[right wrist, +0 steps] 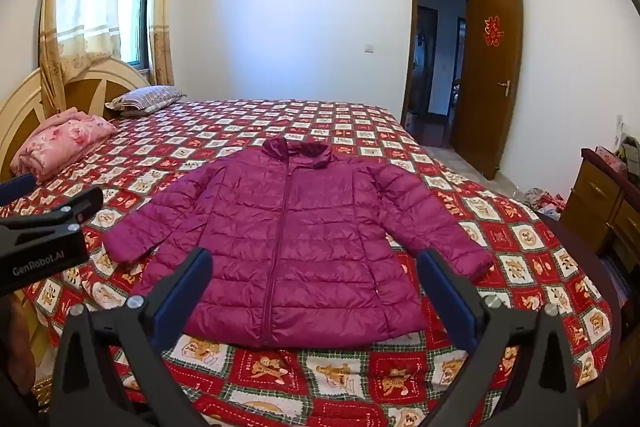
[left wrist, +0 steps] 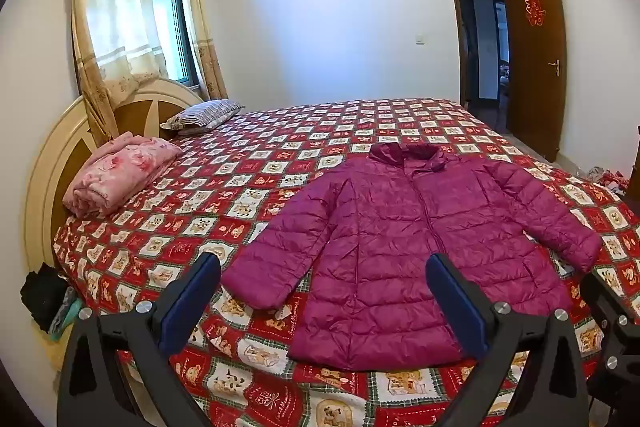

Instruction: Fold large clothes

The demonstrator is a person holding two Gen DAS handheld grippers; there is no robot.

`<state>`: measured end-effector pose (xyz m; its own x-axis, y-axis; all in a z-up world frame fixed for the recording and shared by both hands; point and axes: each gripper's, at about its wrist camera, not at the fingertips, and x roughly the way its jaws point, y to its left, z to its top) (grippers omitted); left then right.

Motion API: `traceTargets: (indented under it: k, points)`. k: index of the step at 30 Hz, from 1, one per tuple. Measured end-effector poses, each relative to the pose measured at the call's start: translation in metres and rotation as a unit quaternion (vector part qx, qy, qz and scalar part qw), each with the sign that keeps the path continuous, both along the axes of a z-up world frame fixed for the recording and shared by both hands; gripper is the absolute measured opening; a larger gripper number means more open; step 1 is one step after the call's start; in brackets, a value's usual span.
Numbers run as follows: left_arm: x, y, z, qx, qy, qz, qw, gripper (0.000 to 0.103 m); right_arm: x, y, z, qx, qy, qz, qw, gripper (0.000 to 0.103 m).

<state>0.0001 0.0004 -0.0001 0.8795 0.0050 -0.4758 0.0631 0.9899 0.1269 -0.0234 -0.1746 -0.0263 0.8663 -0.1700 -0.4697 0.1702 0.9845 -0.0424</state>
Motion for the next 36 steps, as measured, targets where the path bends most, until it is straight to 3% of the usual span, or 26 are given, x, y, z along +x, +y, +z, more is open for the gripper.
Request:
traceTargets:
  k: [9,36]
  points:
    - [0.001,0.008,-0.001,-0.023,-0.001,0.002,0.9997,0.102,0.002,0.0,-0.003,0.003,0.007,-0.001,1.0,0.103]
    - [0.008,0.009,-0.005,-0.021,0.014,0.009,0.9996,0.102,0.004,0.0,-0.008,0.006,0.014,0.001,1.0,0.103]
